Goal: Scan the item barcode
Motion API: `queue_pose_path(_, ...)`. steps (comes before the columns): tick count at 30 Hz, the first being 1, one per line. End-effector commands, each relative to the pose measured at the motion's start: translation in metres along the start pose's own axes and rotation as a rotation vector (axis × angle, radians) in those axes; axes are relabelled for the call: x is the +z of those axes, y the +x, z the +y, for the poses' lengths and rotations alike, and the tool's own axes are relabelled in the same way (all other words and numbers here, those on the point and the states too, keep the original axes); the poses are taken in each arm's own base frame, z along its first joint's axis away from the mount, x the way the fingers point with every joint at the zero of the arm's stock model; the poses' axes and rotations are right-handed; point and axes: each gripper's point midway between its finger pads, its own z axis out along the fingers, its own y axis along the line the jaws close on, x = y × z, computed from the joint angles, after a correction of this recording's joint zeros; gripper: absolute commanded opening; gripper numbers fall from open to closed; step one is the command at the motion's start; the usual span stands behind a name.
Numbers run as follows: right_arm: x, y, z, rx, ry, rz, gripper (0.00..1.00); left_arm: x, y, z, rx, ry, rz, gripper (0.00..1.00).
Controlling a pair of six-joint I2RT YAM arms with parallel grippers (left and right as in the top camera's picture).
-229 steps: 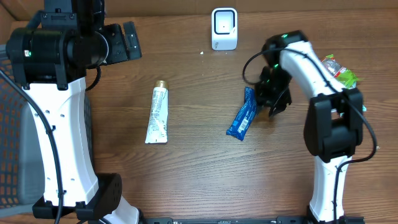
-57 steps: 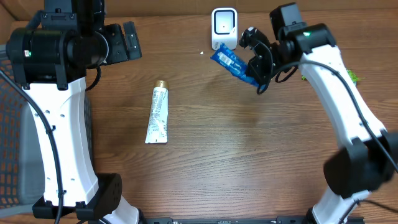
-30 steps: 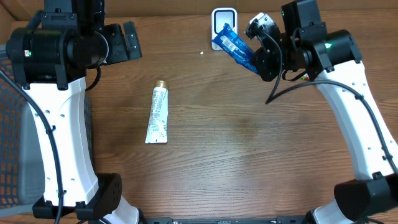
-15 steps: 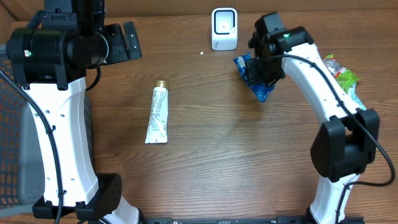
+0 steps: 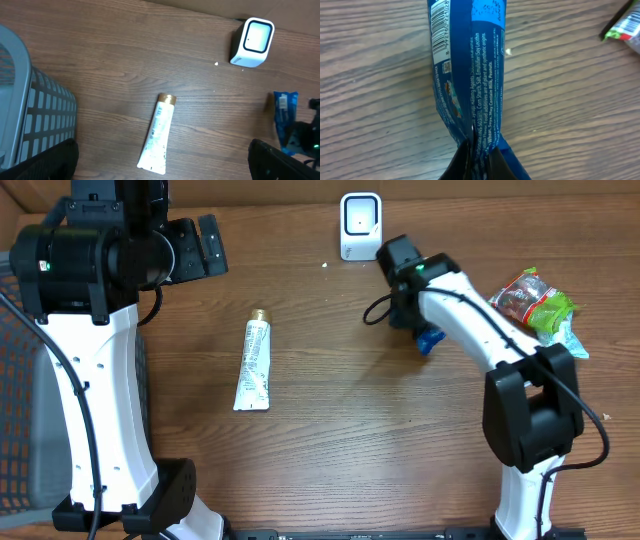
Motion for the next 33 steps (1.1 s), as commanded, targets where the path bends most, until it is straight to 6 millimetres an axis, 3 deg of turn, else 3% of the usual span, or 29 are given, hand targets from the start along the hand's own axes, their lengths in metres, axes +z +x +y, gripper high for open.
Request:
queue_pose_path(1,-0.003,0.004,0.008,-0.013,0.041,-0.047,0.04,0.0,-0.001,0.001,-0.013,-0.008,-0.005,1.0)
queue_pose_path(2,-0.004,0.005,0.01,-0.018,0.039,-0.048,0.06,0.0,-0.001,0.001,-0.013,-0.008,-0.005,1.0)
queue_pose_path(3,-0.004,0.006,0.012,-0.029,0.037,-0.049,0.16,0.0,-0.001,0.001,-0.013,-0.008,-0.005,1.0)
queue_pose_path(6,-0.005,0.006,0.012,-0.084,0.038,-0.048,0.63,0.0,-0.001,0.001,-0.013,-0.008,-0.004,1.0)
queue_pose_path(7,-0.005,0.005,0.01,-0.093,0.041,-0.045,0.68,0.0,-0.001,0.001,-0.013,-0.008,-0.005,1.0)
queue_pose_path(13,-0.002,-0.012,0.005,-0.12,-0.133,0.017,0.7,0.0,-0.001,0.001,-0.013,-0.008,-0.005,1.0)
queue_pose_path(18,-0.002,-0.034,0.012,-0.121,-0.542,0.056,0.71,0.0,-0.001,0.001,-0.013,-0.008,-0.005,0.99)
queue_pose_path(23,0.0,-0.053,0.004,-0.079,-0.841,0.038,0.66,0.0,-0.001,0.001,-0.013,-0.008,-0.005,0.99)
queue_pose_path(30,0.03,-0.039,0.014,-0.101,-0.962,0.093,0.62,0.0,-0.001,0.001,-0.013,-0.008,-0.005,1.0)
queue_pose_path(33,0.046,-0.028,0.02,-0.103,-0.96,0.134,0.53,0.0,-0.001,0.001,-0.013,-0.008,-0.005,0.99)
